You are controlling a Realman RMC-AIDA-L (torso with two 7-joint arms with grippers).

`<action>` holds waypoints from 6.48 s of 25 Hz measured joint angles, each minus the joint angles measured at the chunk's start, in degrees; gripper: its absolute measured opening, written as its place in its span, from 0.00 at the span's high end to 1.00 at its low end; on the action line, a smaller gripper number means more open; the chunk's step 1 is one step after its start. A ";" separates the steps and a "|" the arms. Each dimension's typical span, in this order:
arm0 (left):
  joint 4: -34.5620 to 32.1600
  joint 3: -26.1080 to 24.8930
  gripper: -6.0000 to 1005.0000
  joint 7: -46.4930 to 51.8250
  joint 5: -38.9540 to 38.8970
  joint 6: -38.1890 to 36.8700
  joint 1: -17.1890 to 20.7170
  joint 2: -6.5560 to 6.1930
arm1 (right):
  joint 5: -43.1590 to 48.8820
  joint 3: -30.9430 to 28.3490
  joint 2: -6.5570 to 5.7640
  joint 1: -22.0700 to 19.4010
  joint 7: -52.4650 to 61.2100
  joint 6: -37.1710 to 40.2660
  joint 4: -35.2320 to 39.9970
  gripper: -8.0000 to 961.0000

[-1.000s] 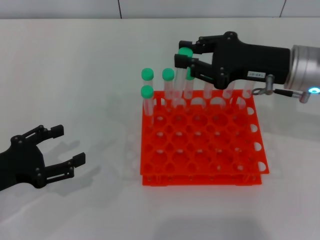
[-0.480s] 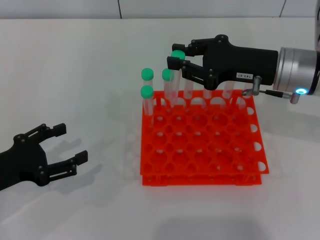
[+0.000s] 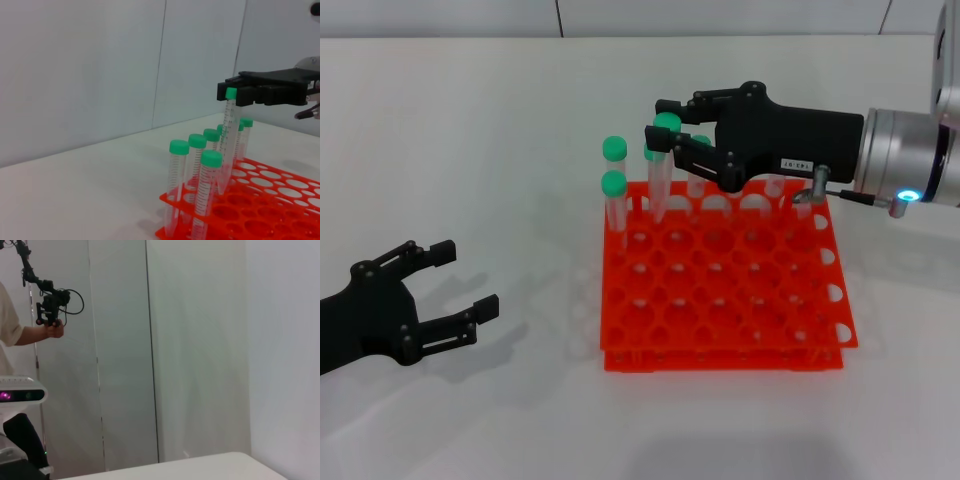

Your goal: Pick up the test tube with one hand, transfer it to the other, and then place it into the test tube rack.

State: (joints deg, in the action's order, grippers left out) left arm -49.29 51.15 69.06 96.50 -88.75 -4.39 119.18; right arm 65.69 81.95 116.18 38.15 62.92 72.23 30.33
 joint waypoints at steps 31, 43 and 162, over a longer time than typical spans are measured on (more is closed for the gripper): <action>2.20 0.00 0.11 -1.91 0.36 0.77 -1.24 -0.09 | -4.50 7.44 0.00 0.34 -2.45 -6.09 -0.54 0.72; 2.77 0.01 0.11 -2.00 0.52 1.85 -2.17 -0.18 | -4.62 8.50 0.01 0.21 -2.51 -8.72 -0.54 0.72; 2.48 0.07 0.11 8.34 12.41 -8.11 -15.00 -5.90 | 24.46 -12.52 -5.18 -17.22 4.76 14.27 10.66 0.09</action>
State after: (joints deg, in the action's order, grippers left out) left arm -46.81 51.22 77.40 108.91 -96.86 -19.39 113.28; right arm 90.16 69.43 111.00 20.92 67.68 86.50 40.99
